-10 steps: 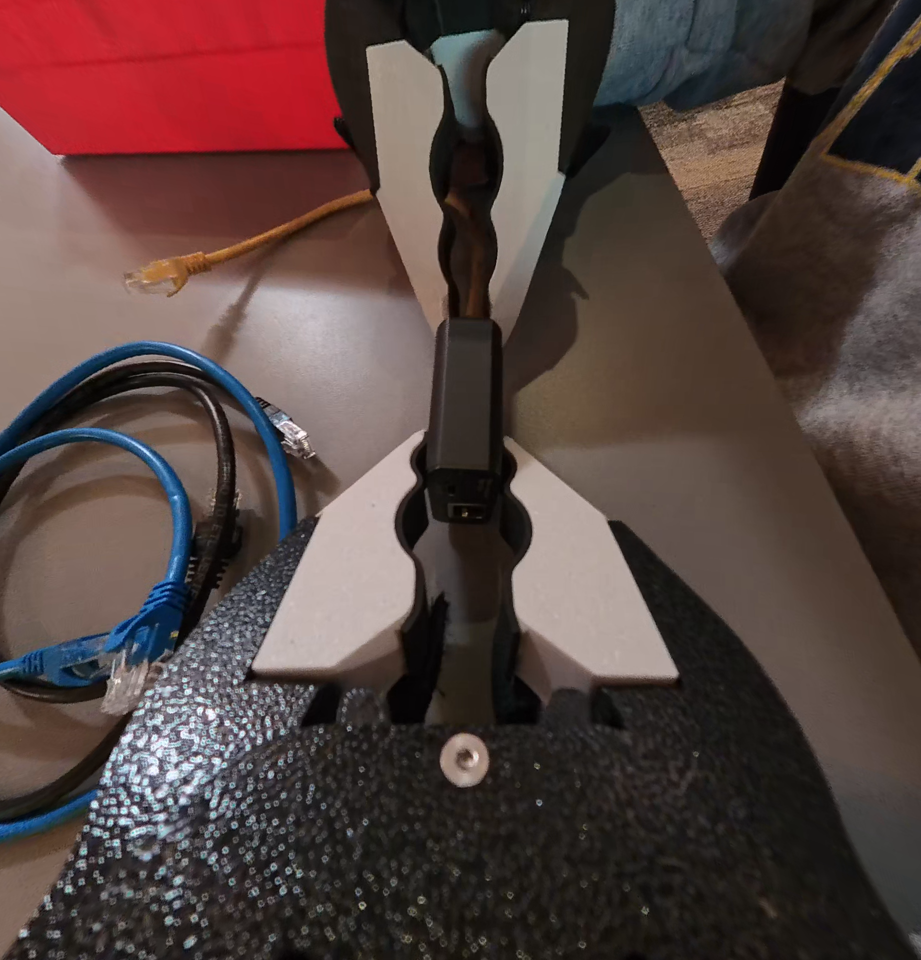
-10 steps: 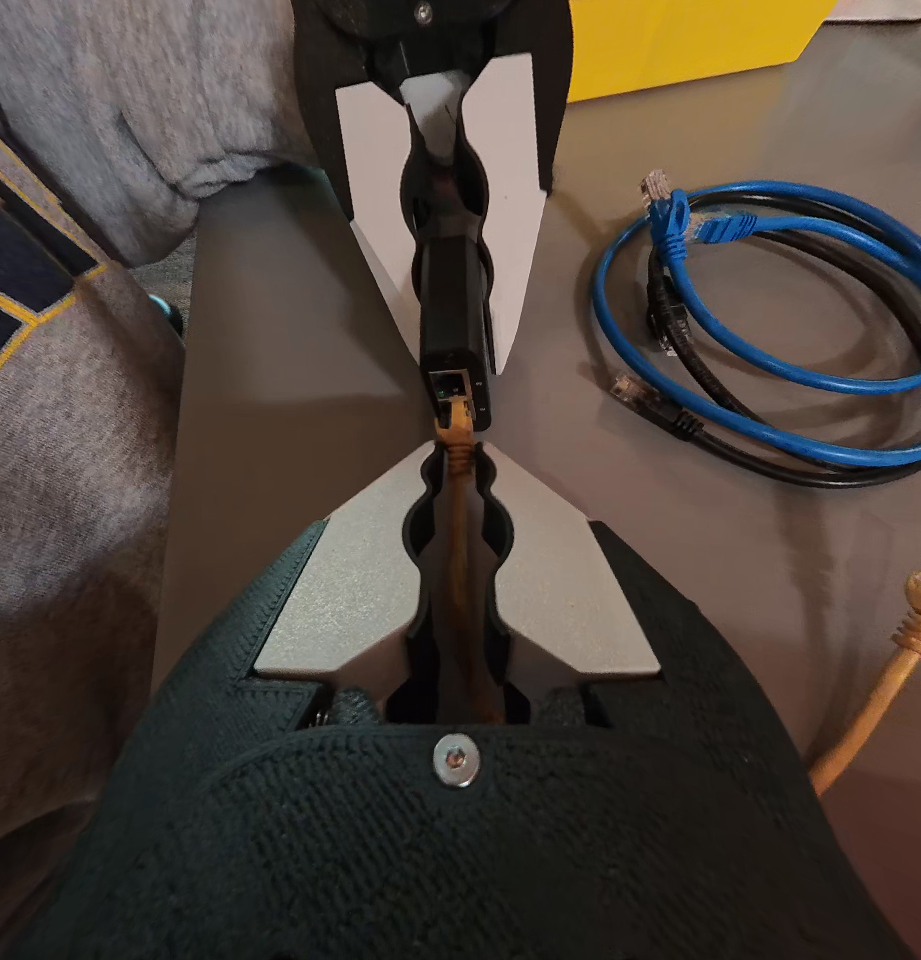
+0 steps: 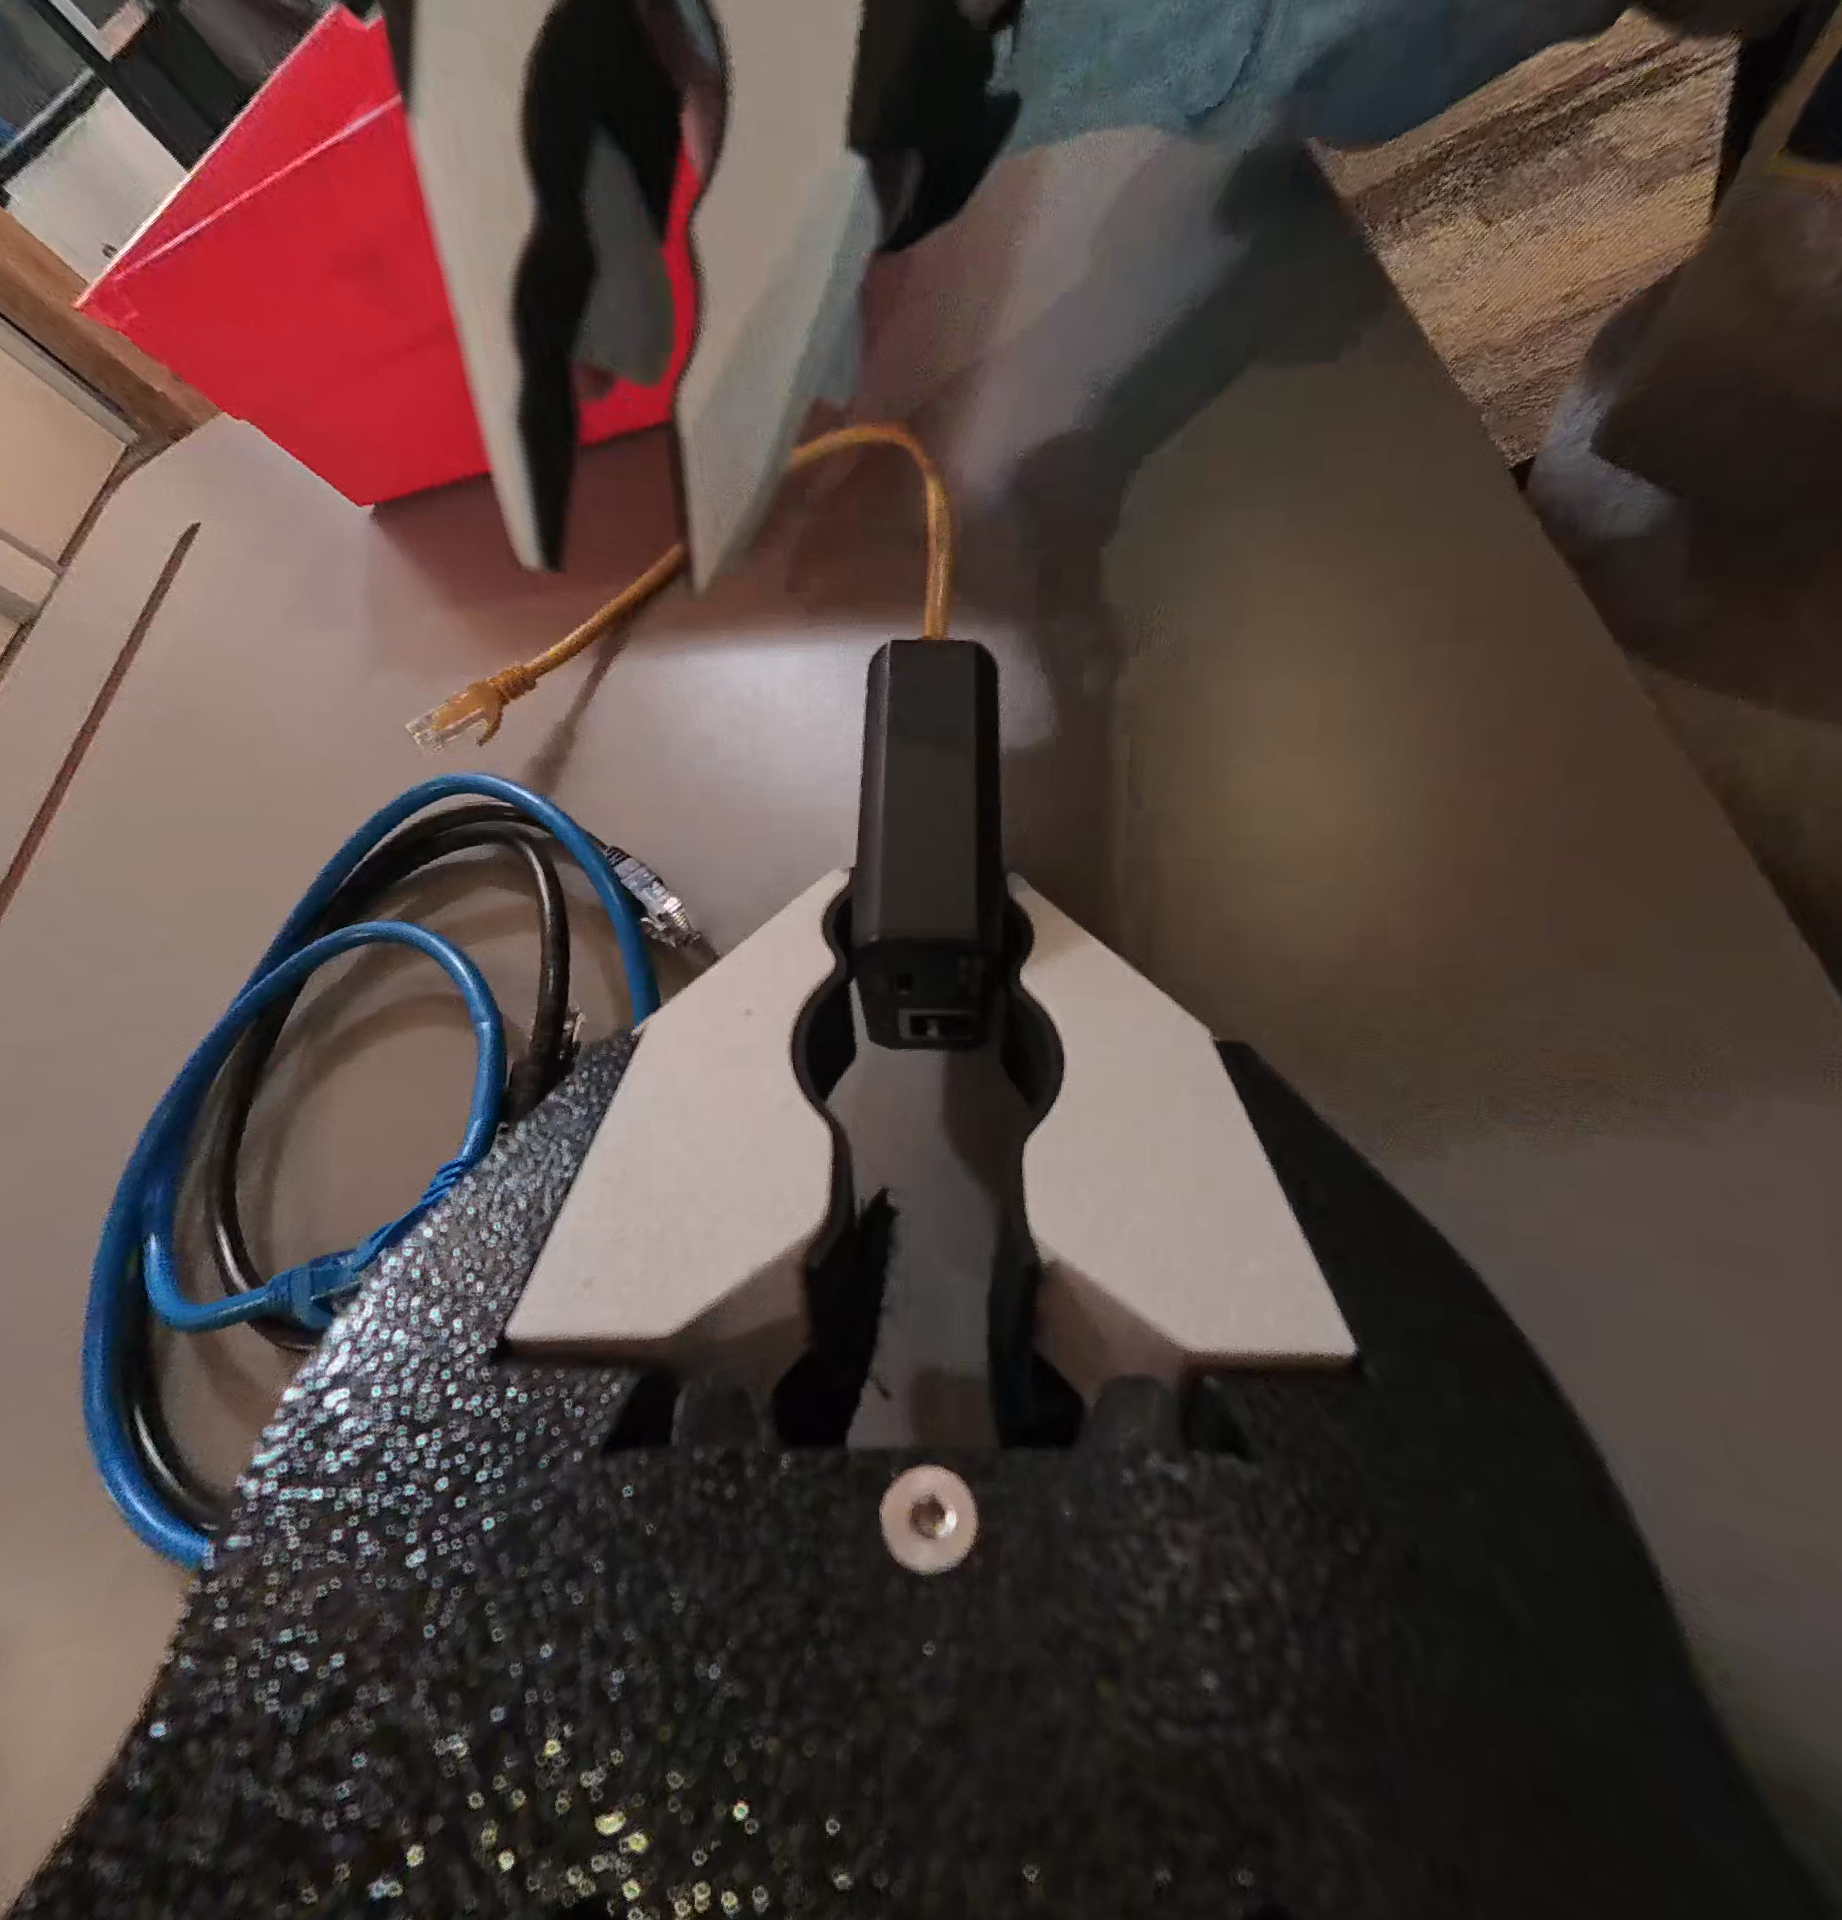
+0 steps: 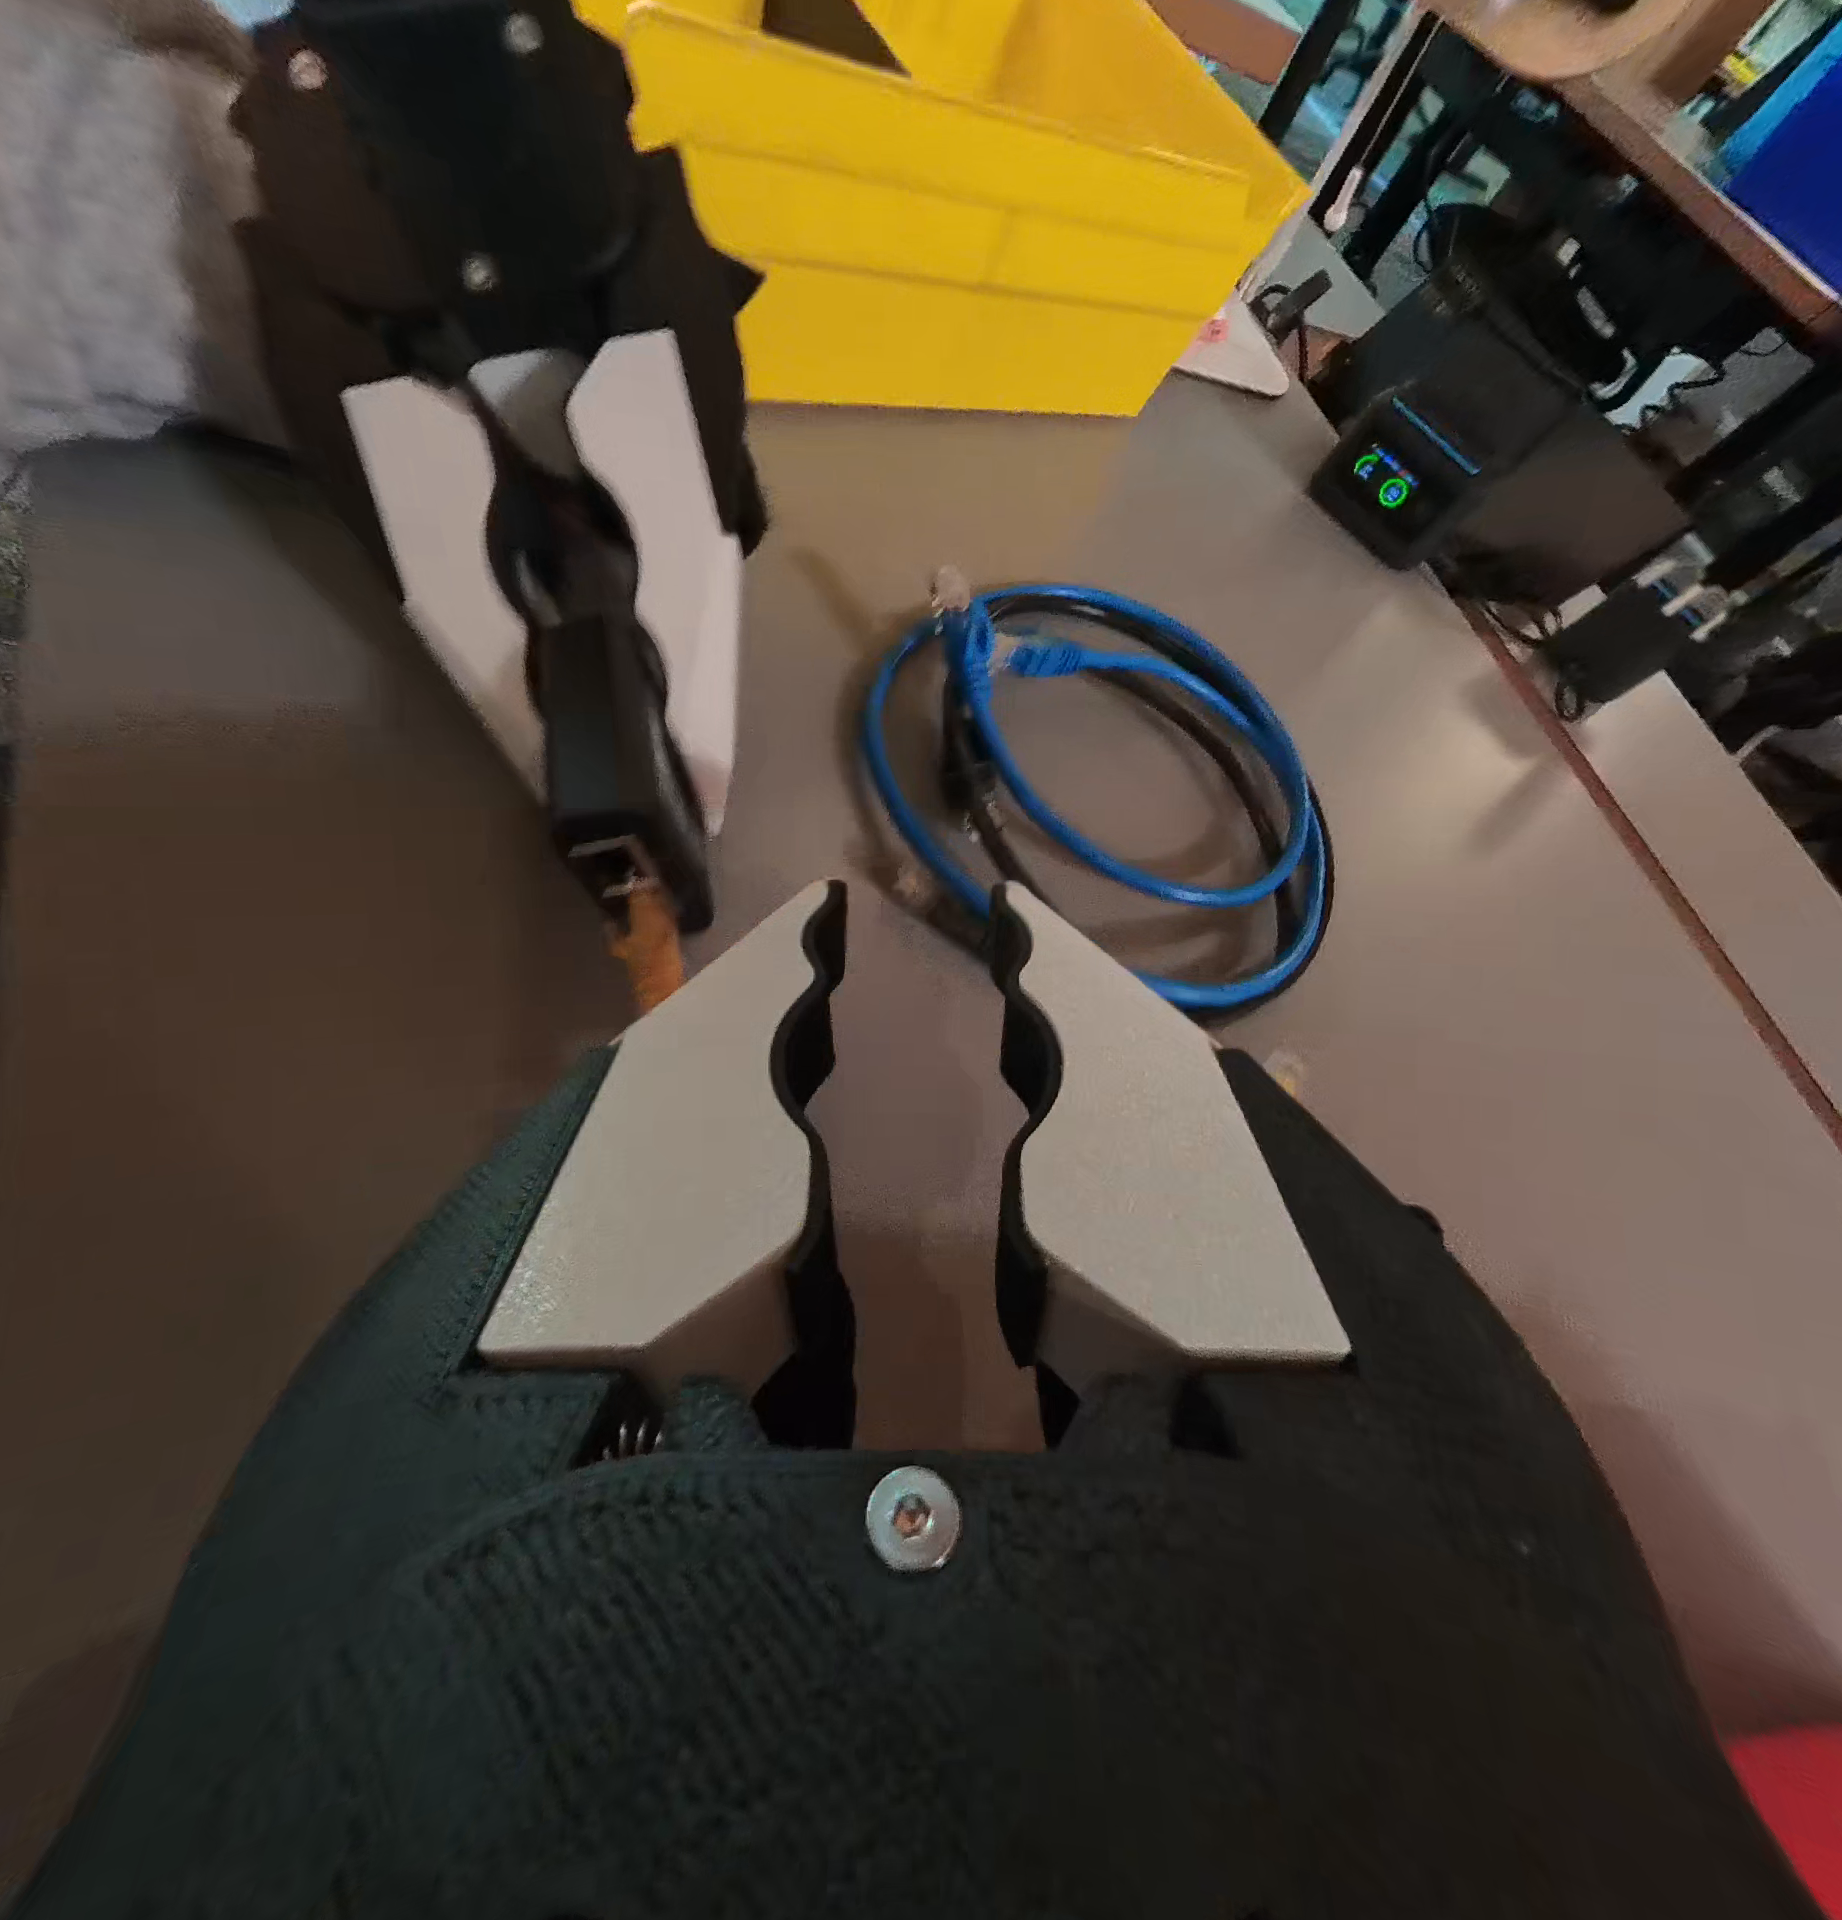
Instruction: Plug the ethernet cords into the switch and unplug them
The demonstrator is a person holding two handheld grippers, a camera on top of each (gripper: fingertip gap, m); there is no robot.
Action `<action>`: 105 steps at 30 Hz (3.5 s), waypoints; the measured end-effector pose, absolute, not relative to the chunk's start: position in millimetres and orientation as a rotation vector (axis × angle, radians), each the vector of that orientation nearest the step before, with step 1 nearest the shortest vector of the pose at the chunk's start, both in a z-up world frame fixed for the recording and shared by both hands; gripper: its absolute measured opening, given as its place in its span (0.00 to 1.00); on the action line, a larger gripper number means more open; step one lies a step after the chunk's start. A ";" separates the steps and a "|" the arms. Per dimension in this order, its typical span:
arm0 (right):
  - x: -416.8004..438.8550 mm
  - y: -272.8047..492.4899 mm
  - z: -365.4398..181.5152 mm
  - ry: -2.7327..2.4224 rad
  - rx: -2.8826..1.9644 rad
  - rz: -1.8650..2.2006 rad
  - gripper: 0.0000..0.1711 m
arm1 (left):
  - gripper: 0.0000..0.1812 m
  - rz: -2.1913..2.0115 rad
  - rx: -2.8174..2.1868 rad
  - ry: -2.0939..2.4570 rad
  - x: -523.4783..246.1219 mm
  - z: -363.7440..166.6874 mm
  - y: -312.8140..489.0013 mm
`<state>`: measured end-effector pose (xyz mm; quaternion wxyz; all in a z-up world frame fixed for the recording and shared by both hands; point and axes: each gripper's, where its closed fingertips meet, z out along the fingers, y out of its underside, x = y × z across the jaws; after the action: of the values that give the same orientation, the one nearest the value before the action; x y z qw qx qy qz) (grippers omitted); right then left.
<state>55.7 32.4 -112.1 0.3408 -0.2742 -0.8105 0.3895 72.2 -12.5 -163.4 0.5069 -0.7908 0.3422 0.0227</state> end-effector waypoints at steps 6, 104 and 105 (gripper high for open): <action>-5.9 3.1 -115.9 -2.258 -0.637 0.981 0.15 | 0.12 0.095 -1.887 0.829 71.8 -162.4 -11.8; 70.1 45.1 -45.1 -1.593 -0.187 -0.223 0.05 | 0.11 -0.430 -1.302 0.208 64.8 -49.7 8.2; 71.5 42.7 -43.2 -1.569 -0.149 -0.209 0.05 | 0.11 -0.437 -1.296 0.221 66.0 -49.2 6.4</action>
<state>71.5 42.7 -43.2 0.7003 -0.0669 -0.7045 -0.0937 66.0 6.4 -49.2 0.7695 -0.5973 0.1020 -0.2015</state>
